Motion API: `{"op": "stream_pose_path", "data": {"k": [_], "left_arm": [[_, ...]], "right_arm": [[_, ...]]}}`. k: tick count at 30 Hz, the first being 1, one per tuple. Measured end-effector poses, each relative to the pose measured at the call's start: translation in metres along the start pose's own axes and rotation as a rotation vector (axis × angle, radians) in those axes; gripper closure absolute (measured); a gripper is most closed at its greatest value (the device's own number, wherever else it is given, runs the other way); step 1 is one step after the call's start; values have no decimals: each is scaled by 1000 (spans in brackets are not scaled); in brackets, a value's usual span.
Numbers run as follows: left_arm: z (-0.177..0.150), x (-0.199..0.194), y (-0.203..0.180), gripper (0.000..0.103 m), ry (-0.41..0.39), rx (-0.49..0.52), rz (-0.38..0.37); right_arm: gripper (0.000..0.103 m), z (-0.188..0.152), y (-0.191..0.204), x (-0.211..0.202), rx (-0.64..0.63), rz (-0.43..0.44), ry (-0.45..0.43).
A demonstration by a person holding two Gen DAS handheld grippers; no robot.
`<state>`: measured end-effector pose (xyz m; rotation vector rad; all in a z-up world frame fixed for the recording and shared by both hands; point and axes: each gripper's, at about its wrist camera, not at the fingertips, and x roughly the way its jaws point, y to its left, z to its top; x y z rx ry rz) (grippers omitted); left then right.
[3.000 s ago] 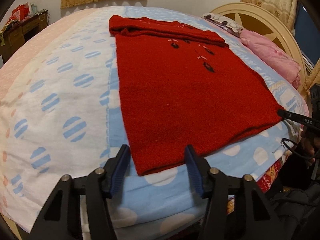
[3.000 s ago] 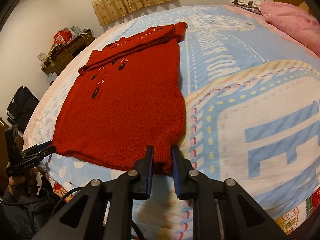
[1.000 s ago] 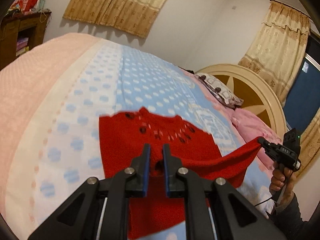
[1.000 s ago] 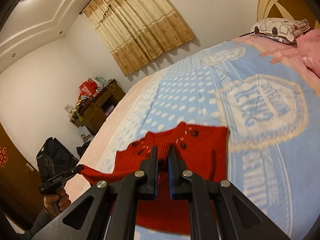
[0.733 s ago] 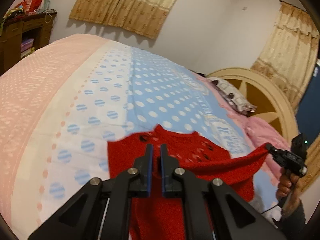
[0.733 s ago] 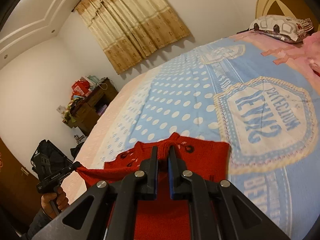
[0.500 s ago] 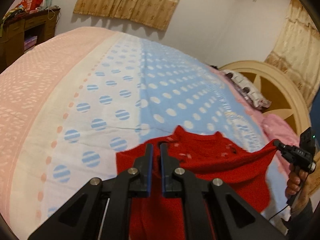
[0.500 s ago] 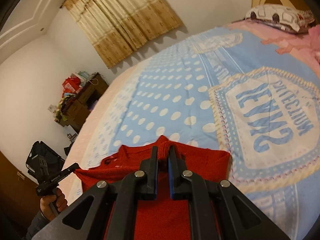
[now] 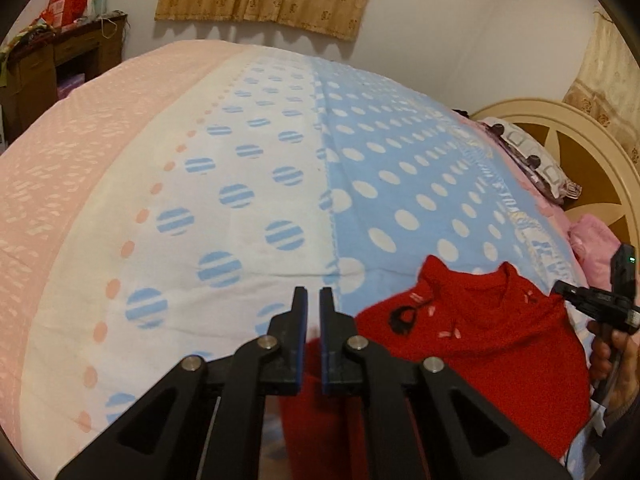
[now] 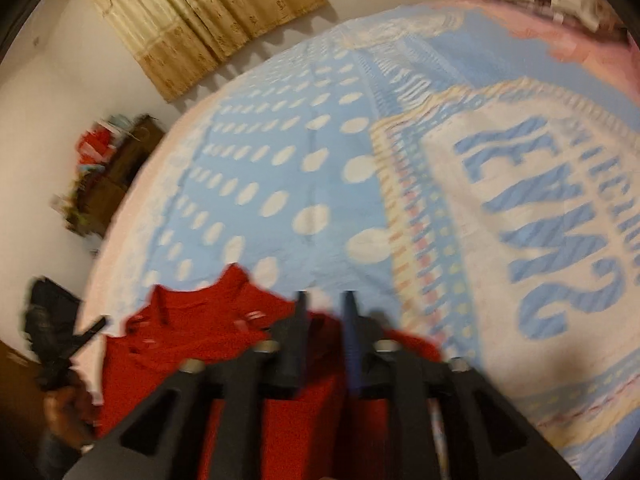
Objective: Fold small clothes
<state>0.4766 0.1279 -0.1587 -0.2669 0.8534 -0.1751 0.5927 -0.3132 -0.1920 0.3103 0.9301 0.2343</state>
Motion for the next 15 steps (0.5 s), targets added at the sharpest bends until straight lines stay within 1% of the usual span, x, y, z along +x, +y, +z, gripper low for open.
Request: {"op": "stream_pose_path", "data": {"k": [1, 2, 3, 4, 5, 6, 9, 10, 11, 12, 13, 15], "left_arm": [[0, -1, 0, 70, 12, 6, -2], [-2, -5, -1, 60, 13, 20, 5], [-5, -12, -2, 44, -7, 34, 16], [-7, -17, -2, 35, -28, 44, 21], [-9, -24, -3, 34, -46, 58, 13], [-11, -27, -4, 34, -46, 69, 4], [-15, -29, -11, 35, -26, 99, -25], [-16, -27, -14, 37, -12, 115, -31], [-17, -24, -18, 39, -4, 132, -27], [-18, -21, -21, 43, 2, 144, -28], [-19, -18, -24, 48, 14, 153, -38], [-19, -12, -28, 52, 32, 153, -49]], "right_arm": [[33, 0, 1, -3, -16, -12, -8], [33, -1, 0, -7, -25, 18, -16], [33, -2, -2, -11, -27, 37, -30], [33, -3, -3, -17, -33, 27, -49], [33, -4, -4, -23, -47, 11, -69], [33, -5, -4, -26, -57, 14, -76], [35, -7, -4, -26, -72, 22, -58], [42, -8, -3, -25, -84, 20, -53], [46, -9, 0, -23, -99, 19, -45], [49, -10, 3, -21, -113, 20, -34], [50, -11, 5, -20, -121, 23, -27], [50, -14, 14, -12, -152, 35, 5]]}}
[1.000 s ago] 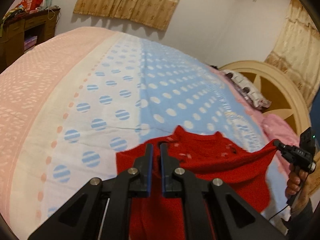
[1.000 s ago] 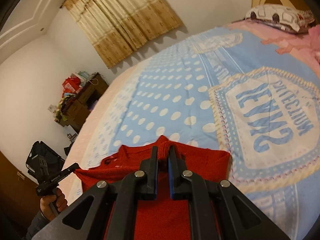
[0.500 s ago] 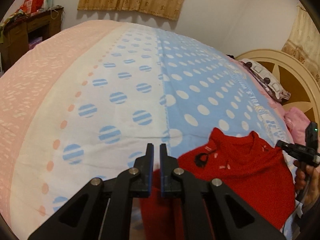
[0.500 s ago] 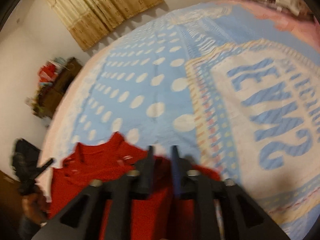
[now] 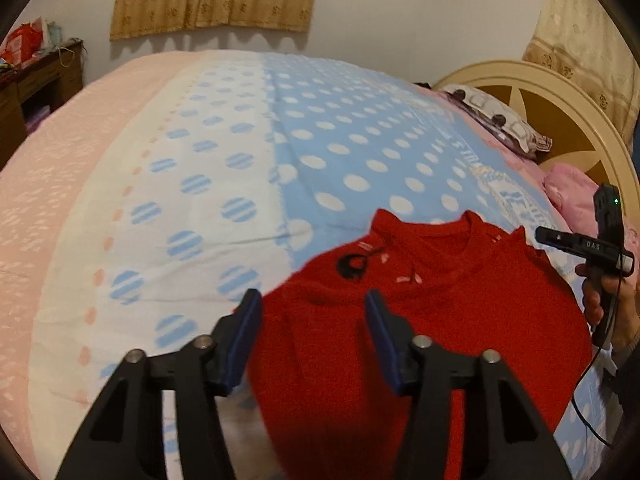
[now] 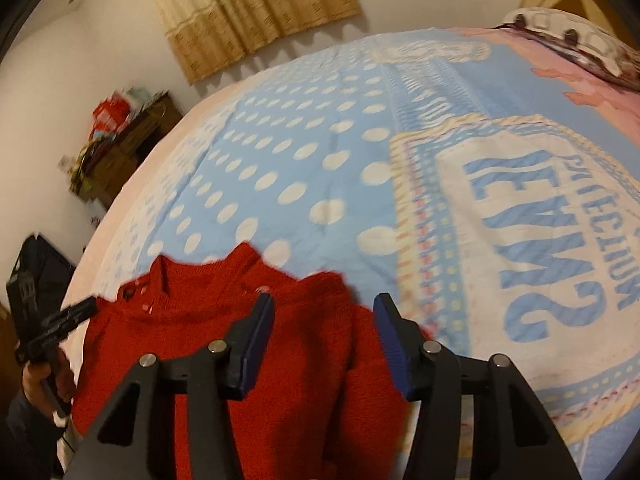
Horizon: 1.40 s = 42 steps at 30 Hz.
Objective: Fold small clothes
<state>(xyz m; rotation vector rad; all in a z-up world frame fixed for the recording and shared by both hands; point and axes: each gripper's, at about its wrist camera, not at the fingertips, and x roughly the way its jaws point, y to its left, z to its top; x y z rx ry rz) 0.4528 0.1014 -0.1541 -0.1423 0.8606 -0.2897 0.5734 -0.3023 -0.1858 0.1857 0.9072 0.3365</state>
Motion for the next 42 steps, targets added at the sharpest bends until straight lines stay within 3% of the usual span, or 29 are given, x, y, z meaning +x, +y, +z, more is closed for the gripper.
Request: {"op": "stream_pose_path", "data": {"k": [3, 5, 6, 9, 15, 26, 34, 36, 39, 41, 42], "left_arm": [[1, 7, -3, 52, 18, -1, -24], [0, 13, -5, 66, 35, 10, -34], [0, 16, -6, 91, 50, 20, -44], [-2, 18, -6, 94, 50, 23, -23], [15, -9, -5, 95, -55, 23, -51], [29, 13, 14, 95, -76, -68, -37], [24, 45, 14, 95, -13, -32, 38], [20, 50, 10, 94, 4, -18, 46], [18, 41, 6, 81, 2, -6, 102], [18, 26, 6, 63, -10, -19, 124], [17, 18, 5, 50, -26, -25, 127]], "right_arm": [[50, -4, 13, 13, -63, 6, 49], [72, -6, 21, 19, -116, -47, 52], [95, -6, 22, 22, -130, -64, 62], [100, -6, 22, 21, -139, -80, 45], [101, 5, 34, -6, -178, -93, -72], [101, 19, 32, -2, -140, -171, -138], [101, 22, 15, 36, -125, -231, -47], [101, 20, 11, 42, -119, -209, -13], [99, 19, 11, 38, -129, -207, -9], [89, 18, 12, 26, -137, -228, -24], [58, 18, 12, 20, -136, -255, -32]]}}
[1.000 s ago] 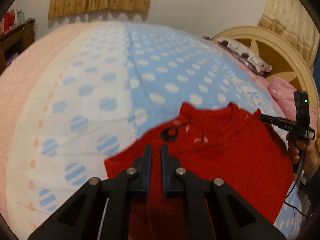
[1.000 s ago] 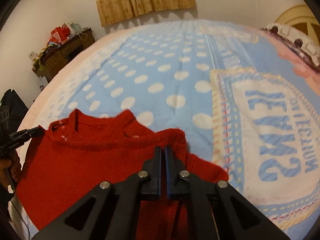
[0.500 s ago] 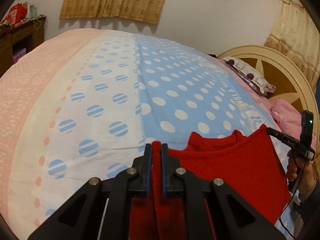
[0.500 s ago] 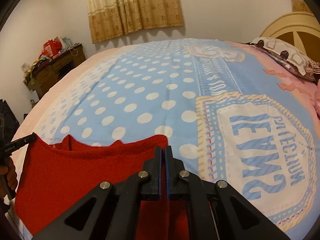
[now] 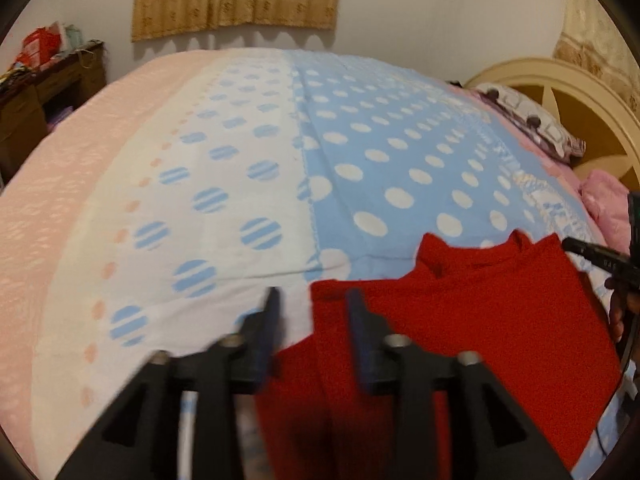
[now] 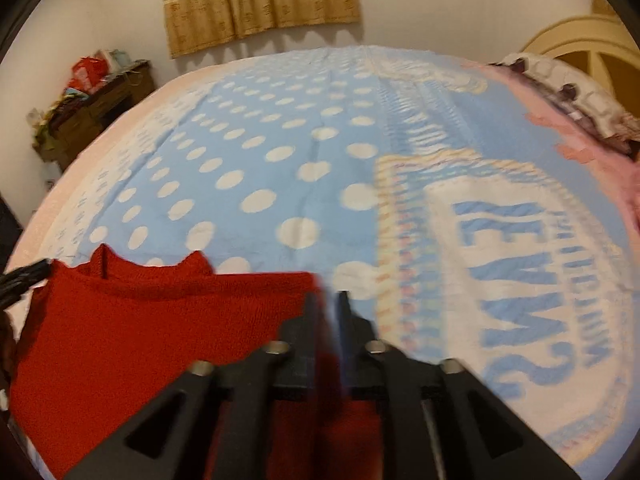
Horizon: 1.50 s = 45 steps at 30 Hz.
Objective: Fold small clothes
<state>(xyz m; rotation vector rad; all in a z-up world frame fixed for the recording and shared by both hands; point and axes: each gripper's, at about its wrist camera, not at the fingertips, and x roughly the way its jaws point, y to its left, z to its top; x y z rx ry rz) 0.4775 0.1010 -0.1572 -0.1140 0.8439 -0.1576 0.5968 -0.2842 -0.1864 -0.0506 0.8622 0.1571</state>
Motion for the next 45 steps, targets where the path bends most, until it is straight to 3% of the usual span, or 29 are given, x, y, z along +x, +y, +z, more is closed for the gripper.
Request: {"op": "stream_pose_path", "data": {"k": [1, 2, 6, 9, 11, 14, 17, 20, 26, 30, 33, 35, 42, 45], "left_arm": [[-1, -11, 0, 44, -24, -4, 2], [-3, -25, -1, 42, -52, -1, -4], [-23, -72, -12, 36, -104, 26, -38], [-53, -97, -27, 28, -115, 61, -77], [-71, -101, -37, 28, -94, 88, -58], [-97, -94, -47, 28, -53, 117, -8], [-113, -76, -45, 28, 13, 101, 45], [-118, -69, -36, 24, 20, 39, 9], [-122, -92, -31, 24, 9, -7, -7], [-132, -110, -24, 18, -36, -32, -15], [-137, -96, -17, 16, 2, -55, 20], [-141, -84, -12, 14, 37, -71, 11], [-151, -97, -8, 13, 15, -70, -17], [-156, -103, 0, 10, 3, -88, -14]], "right_arm": [[29, -1, -2, -8, 2, -12, -3], [28, -3, -6, -20, 19, 2, -20], [28, -20, -8, -72, 64, 114, -82], [28, -45, 11, -111, 24, 186, -126], [28, -69, 28, -130, -19, 249, -128], [28, -106, 49, -142, -79, 278, -103], [28, -134, 58, -129, -102, 266, -50], [28, -154, 49, -106, -52, 229, 30], [28, -152, 42, -128, 22, 226, -3], [28, -154, 71, -147, -75, 207, -55], [28, -158, 84, -132, -102, 187, -4], [28, -164, 82, -100, -62, 165, 112], [26, -161, 84, -106, -23, 145, 84], [26, -154, 102, -119, -46, 167, 43]]}}
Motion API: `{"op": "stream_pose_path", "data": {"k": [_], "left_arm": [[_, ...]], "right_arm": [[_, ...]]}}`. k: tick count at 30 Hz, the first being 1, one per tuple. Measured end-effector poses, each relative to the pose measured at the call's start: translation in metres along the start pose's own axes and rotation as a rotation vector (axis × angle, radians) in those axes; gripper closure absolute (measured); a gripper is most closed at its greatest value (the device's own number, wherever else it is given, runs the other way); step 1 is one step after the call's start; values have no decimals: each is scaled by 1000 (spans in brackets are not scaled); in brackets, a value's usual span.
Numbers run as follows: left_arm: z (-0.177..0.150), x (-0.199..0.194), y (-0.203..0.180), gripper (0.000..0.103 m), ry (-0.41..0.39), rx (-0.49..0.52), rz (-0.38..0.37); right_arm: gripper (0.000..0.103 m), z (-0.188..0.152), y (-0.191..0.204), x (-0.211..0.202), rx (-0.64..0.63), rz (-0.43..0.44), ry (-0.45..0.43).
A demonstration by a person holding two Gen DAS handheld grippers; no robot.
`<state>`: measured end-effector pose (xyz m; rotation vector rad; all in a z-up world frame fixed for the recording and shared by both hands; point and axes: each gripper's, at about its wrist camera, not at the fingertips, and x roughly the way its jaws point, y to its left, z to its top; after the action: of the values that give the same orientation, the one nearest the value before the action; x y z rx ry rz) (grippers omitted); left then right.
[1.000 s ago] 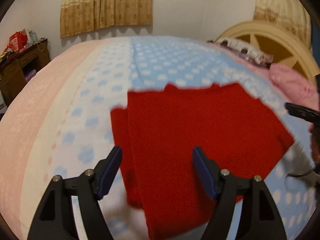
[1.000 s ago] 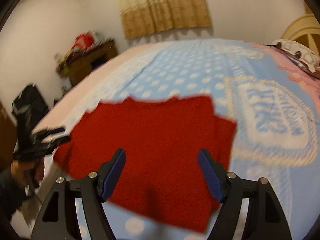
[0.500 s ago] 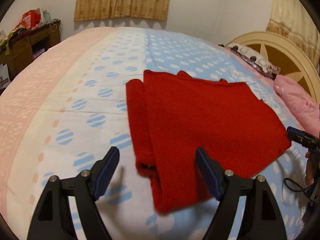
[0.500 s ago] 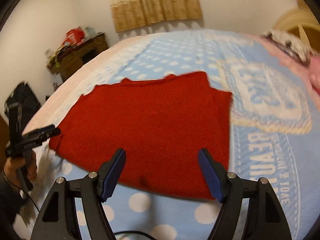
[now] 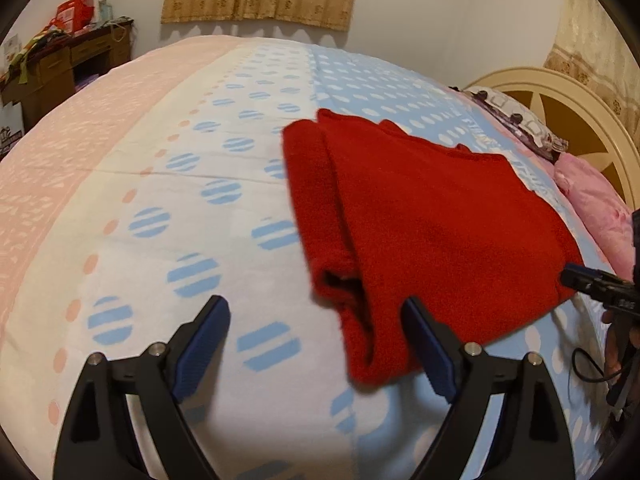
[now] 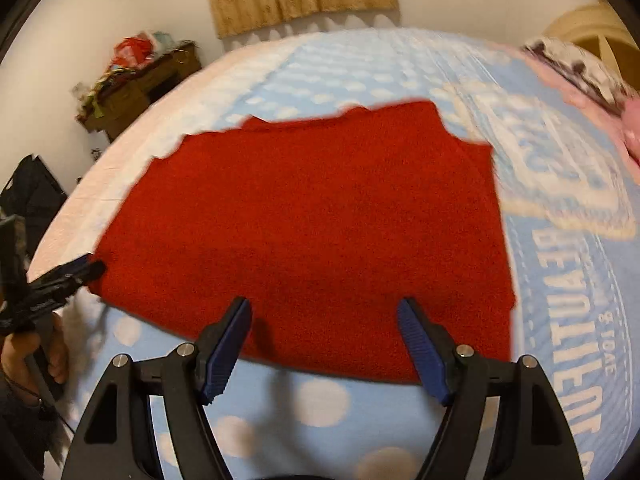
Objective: Fold small clothes
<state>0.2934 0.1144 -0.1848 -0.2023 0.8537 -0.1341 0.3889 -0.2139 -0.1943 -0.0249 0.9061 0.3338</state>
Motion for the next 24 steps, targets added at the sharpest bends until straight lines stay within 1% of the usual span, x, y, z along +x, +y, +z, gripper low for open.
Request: {"op": "stream_pose_path", "data": {"k": [3, 4, 6, 8, 9, 11, 12, 13, 16, 21, 24], "left_arm": [[-1, -3, 7, 9, -8, -27, -7], [-1, -3, 8, 9, -7, -28, -11], [-2, -3, 7, 9, -9, -21, -9], [-3, -2, 8, 8, -14, -19, -8], [-3, -2, 8, 7, -17, -19, -10], [-5, -4, 9, 6, -23, -20, -11], [-6, -4, 10, 5, -24, -19, -13], [-7, -4, 10, 4, -25, -20, -16], [-7, -4, 13, 3, -31, -28, -33], [-8, -5, 11, 3, -28, -20, -28], [-8, -9, 12, 3, -20, -23, -27]], "right_arm": [[26, 9, 48, -4, -100, 10, -46], [26, 9, 58, -3, -121, 13, -50], [26, 12, 91, 6, -184, 20, -58], [26, 12, 111, 18, -213, 31, -50], [26, 12, 117, 24, -214, 42, -36], [26, 9, 123, 43, -182, 96, 20], [26, 6, 123, 51, -171, 92, 37], [26, 3, 126, 54, -189, 68, 12], [26, -4, 133, 55, -248, 30, -3], [26, -4, 133, 54, -265, 26, 20], [26, -6, 132, 47, -261, 30, 10]]}}
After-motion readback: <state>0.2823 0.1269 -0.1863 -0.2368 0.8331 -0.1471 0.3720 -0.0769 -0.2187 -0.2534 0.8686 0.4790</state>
